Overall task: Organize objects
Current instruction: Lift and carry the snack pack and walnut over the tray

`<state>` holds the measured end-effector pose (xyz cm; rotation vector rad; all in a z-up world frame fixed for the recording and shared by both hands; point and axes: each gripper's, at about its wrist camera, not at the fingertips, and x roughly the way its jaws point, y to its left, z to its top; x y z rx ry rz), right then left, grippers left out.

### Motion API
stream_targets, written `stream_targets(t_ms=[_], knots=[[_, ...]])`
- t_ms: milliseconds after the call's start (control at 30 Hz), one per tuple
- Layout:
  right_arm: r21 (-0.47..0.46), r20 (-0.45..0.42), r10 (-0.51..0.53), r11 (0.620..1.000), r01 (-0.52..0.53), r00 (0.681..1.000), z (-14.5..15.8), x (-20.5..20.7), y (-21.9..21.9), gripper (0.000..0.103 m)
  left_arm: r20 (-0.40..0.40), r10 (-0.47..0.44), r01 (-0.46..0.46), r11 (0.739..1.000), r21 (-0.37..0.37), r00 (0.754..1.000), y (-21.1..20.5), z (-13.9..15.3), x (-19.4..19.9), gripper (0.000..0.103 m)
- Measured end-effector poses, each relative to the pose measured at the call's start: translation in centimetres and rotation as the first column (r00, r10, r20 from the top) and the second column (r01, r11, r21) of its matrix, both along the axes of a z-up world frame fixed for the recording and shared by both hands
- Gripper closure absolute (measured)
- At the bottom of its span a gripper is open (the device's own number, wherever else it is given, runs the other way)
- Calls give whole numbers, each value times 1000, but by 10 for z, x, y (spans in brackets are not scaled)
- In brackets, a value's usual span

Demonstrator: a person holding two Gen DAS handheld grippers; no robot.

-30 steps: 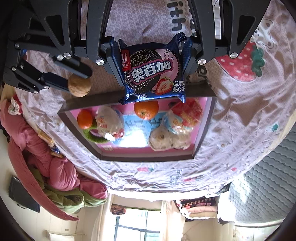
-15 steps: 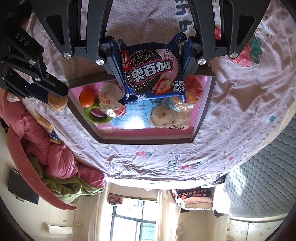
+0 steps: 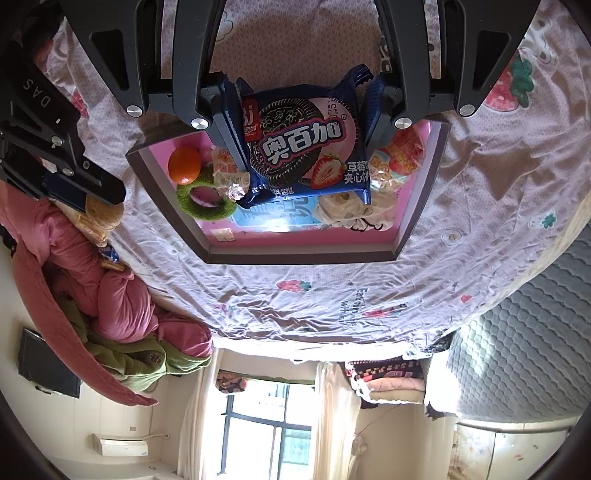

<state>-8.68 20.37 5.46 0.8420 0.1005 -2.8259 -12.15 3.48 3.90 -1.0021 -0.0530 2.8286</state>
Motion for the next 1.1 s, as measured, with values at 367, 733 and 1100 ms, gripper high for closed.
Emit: stream_targets(t_ms=[367,733,1100], knots=[[11,-21,-57,998,57,998,3,-11,11,69,4,9,-9,1000,-3,1000,7,-6,-12,48],[14,10,-70,997,70,997,-8,-27,12,69,25,21,-21,1000,0,999,10,-15,-27,48],[16,79,-62,998,61,995,-27,-38,12,69,41,21,-20,1000,-16,999,14,-24,-31,48]])
